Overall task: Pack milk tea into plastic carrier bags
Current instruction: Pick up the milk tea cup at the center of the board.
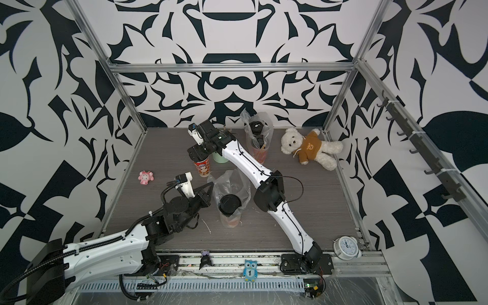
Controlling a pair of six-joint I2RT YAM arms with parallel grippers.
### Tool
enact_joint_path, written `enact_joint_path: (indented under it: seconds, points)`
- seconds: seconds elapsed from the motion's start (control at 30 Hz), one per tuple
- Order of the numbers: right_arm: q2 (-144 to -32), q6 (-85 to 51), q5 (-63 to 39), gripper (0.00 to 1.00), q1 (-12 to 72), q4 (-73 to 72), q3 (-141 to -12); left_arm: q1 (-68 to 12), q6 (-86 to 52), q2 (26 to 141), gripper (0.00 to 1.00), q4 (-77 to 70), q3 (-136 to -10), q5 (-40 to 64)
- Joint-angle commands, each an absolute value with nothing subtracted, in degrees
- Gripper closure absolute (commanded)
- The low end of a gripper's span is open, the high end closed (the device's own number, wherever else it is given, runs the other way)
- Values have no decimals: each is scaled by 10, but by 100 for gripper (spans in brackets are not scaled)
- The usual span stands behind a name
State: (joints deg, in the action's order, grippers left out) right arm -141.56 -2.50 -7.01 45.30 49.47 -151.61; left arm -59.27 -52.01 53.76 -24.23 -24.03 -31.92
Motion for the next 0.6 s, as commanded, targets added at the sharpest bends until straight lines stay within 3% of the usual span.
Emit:
enact_joint_path:
  seconds: [0.0, 0.37, 0.57]
  points:
    - [-1399, -16, -53, 1, 465, 483, -1521, -592, -515, 536, 100, -236, -247, -324]
    - [-1405, 0, -13, 9, 477, 497, -1520, -592, -512, 529, 100, -223, -248, -325]
    - [-1407, 6, 3, 5, 478, 501, -1521, -592, -511, 528, 100, -220, -249, -324]
